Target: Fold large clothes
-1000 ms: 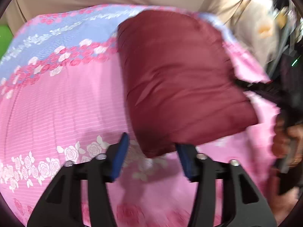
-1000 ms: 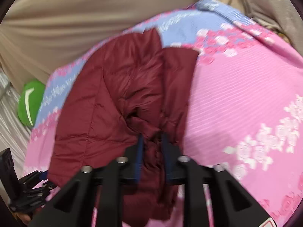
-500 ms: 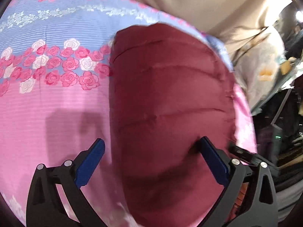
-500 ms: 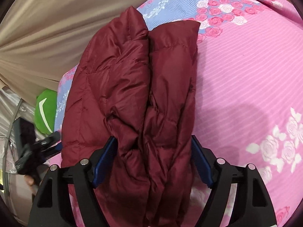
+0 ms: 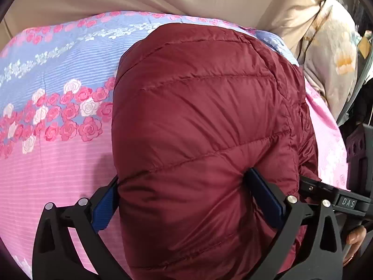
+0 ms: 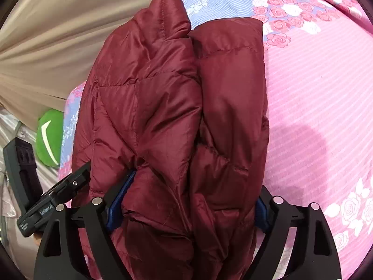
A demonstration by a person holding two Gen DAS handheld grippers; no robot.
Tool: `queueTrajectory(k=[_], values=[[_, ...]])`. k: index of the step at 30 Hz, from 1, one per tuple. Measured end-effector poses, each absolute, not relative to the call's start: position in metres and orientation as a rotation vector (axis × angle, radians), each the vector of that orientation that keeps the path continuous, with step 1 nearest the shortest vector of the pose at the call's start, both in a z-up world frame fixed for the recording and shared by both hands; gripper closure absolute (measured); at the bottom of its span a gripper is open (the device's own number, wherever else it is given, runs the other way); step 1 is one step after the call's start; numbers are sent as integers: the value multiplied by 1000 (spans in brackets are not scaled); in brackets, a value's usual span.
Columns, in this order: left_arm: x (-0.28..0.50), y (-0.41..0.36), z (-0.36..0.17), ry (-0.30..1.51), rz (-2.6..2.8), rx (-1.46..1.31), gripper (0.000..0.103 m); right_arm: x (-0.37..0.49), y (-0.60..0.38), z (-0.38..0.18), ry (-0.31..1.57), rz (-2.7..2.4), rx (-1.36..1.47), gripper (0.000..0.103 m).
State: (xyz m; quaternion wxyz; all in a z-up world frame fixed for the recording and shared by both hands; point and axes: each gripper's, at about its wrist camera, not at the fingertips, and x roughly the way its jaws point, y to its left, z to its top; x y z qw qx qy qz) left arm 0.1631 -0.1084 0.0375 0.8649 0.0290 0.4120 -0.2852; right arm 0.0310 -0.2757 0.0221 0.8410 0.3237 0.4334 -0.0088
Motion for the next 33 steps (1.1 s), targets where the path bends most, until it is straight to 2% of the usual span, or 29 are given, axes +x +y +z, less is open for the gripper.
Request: queueTrajectory(k=[1, 3, 4, 5, 7, 9, 12, 17, 25, 30, 33], values=[[161, -110, 38, 856, -597, 70, 7, 34, -269, 23, 916, -21, 680, 30], [157, -112, 40, 840, -594, 95, 19, 36, -263, 26, 906, -22, 675, 43], [154, -113, 43, 827, -594, 109, 22, 37, -260, 29, 898, -25, 672, 55], [153, -114, 45, 818, -595, 118, 30, 39, -256, 32, 889, -31, 668, 66], [146, -113, 52, 787, -605, 137, 44, 38, -250, 44, 866, -41, 641, 78], [139, -110, 63, 756, -632, 139, 64, 36, -242, 57, 838, -44, 611, 83], [129, -103, 85, 719, -691, 123, 77, 31, -226, 82, 786, -50, 561, 87], [102, -88, 132, 591, -758, 110, 80, 12, -200, 135, 651, -43, 494, 88], [49, -22, 226, 227, -746, 91, 80, -19, -140, 245, 321, 39, 313, 88], [55, 35, 261, 77, -674, 53, 80, 7, -91, 289, 191, 144, 253, 87], [79, 64, 268, 57, -621, 31, 79, 42, -67, 296, 181, 208, 261, 87]])
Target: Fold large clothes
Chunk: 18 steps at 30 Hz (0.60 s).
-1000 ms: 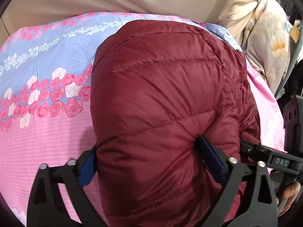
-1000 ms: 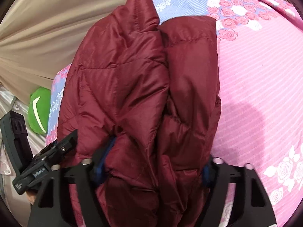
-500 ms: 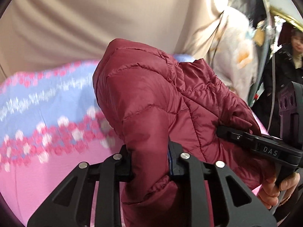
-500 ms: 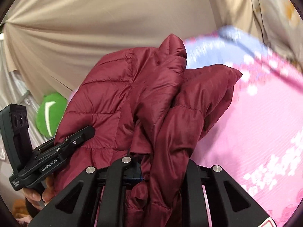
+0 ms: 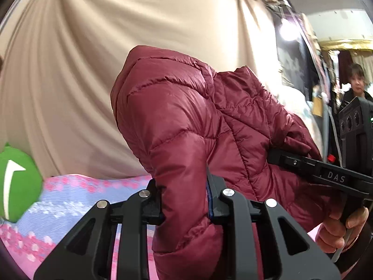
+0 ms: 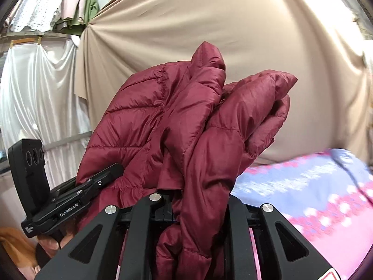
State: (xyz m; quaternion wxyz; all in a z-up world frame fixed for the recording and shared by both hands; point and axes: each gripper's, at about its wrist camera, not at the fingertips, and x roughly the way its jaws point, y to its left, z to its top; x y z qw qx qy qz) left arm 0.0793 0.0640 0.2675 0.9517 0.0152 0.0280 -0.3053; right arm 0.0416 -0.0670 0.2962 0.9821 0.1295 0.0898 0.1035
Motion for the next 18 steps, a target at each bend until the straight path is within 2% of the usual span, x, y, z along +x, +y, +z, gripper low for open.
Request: queueTrajectory(k=[5, 8, 11, 12, 13, 14, 18], values=[[143, 95, 243, 146, -508, 40, 79, 136, -43, 266, 301, 290, 341, 84], [203, 102, 195, 296, -445, 53, 78, 206, -17, 209, 442, 269, 378, 82], [266, 101, 118, 486, -393, 51, 77, 265, 5, 125, 642, 207, 397, 79], [284, 104, 88, 561, -371, 45, 70, 281, 13, 89, 736, 177, 396, 76], [297, 104, 61, 610, -318, 52, 63, 289, 17, 65, 791, 147, 397, 58], [296, 108, 45, 582, -297, 54, 61, 289, 18, 49, 788, 132, 409, 51], [283, 115, 46, 543, -331, 93, 59, 278, 10, 48, 774, 157, 411, 50]])
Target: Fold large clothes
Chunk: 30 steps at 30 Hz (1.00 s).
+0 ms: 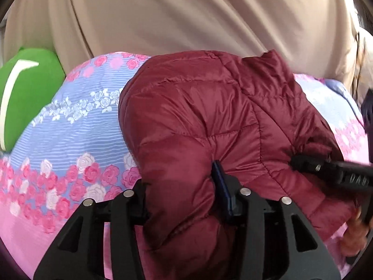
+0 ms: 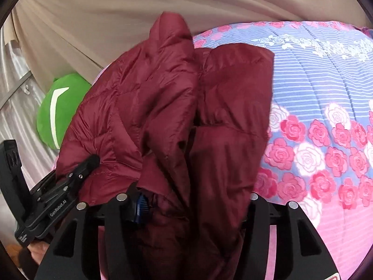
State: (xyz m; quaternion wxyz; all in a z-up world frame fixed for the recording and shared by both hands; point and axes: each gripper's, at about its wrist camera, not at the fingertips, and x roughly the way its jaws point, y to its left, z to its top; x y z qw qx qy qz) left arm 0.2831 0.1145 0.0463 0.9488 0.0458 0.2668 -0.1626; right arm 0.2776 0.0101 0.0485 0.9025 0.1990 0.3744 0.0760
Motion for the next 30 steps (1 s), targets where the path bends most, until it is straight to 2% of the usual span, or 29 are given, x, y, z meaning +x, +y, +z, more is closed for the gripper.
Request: queueTrajectory(k=[4, 6, 8, 10, 13, 15, 17, 18, 23, 25, 28, 29, 30], values=[[290, 109, 46, 563, -314, 78, 58, 291, 6, 57, 789, 151, 406, 46], [290, 106, 50, 566, -308, 58, 58, 303, 8, 47, 830, 167, 419, 56], [287, 111, 49, 568, -311, 46, 60, 301, 10, 53, 804, 190, 420, 82], [284, 111, 54, 555, -321, 44, 62, 286, 11, 76, 725, 211, 405, 86], [282, 103, 62, 540, -363, 23, 62, 265, 5, 93, 637, 163, 367, 86], [285, 90, 58, 540, -354, 55, 61, 274, 1, 76, 680, 110, 355, 84], [289, 80, 50, 532, -338, 89, 57, 287, -2, 54, 757, 73, 341, 66], [291, 78, 47, 530, -329, 98, 57, 290, -7, 46, 774, 76, 358, 64], [265, 84, 57, 521, -300, 159, 55, 263, -24, 70, 780, 72, 381, 63], [247, 87, 64, 498, -278, 195, 55, 242, -20, 91, 731, 37, 330, 64], [209, 93, 71, 500, -274, 227, 54, 206, 3, 122, 646, -10, 187, 77], [200, 95, 71, 516, -299, 227, 54, 197, 12, 129, 629, 10, 155, 85], [190, 98, 69, 538, -329, 229, 54, 195, 17, 135, 626, 26, 139, 87]])
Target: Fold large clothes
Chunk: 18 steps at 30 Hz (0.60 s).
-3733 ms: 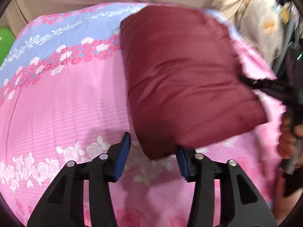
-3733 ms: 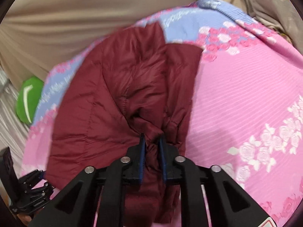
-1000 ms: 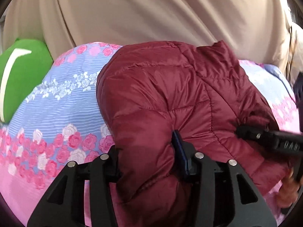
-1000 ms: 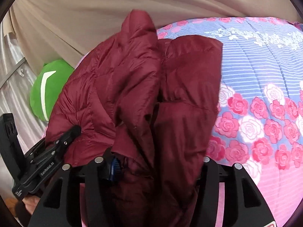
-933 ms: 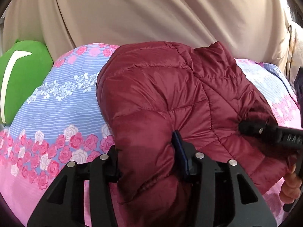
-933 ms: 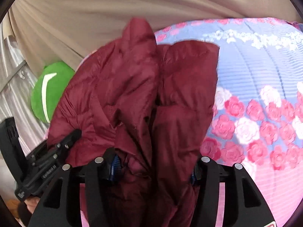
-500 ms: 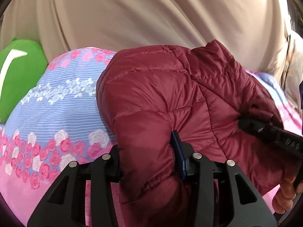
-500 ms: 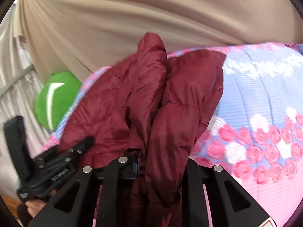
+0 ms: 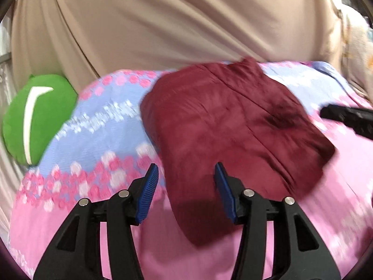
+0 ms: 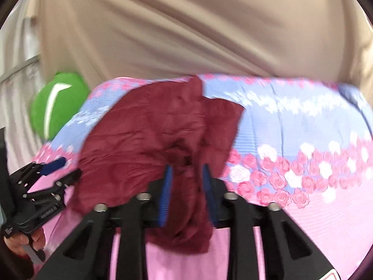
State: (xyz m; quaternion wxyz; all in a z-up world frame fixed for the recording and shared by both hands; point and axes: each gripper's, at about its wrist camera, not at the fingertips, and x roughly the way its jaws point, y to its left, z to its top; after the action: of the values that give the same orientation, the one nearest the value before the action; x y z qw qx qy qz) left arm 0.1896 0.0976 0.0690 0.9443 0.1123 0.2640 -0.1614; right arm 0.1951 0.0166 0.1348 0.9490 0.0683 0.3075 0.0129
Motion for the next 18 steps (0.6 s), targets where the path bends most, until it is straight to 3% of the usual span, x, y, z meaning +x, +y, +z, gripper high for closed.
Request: queueTrajectory(k=[5, 9, 18], values=[[181, 98, 39, 597, -314, 286, 53, 209, 32, 114, 715, 86, 65, 103], [177, 105, 27, 614, -318, 278, 53, 218, 18, 69, 817, 26, 108, 103], [202, 102, 9, 704, -309, 208, 52, 218, 9, 35, 864, 9, 163, 103]])
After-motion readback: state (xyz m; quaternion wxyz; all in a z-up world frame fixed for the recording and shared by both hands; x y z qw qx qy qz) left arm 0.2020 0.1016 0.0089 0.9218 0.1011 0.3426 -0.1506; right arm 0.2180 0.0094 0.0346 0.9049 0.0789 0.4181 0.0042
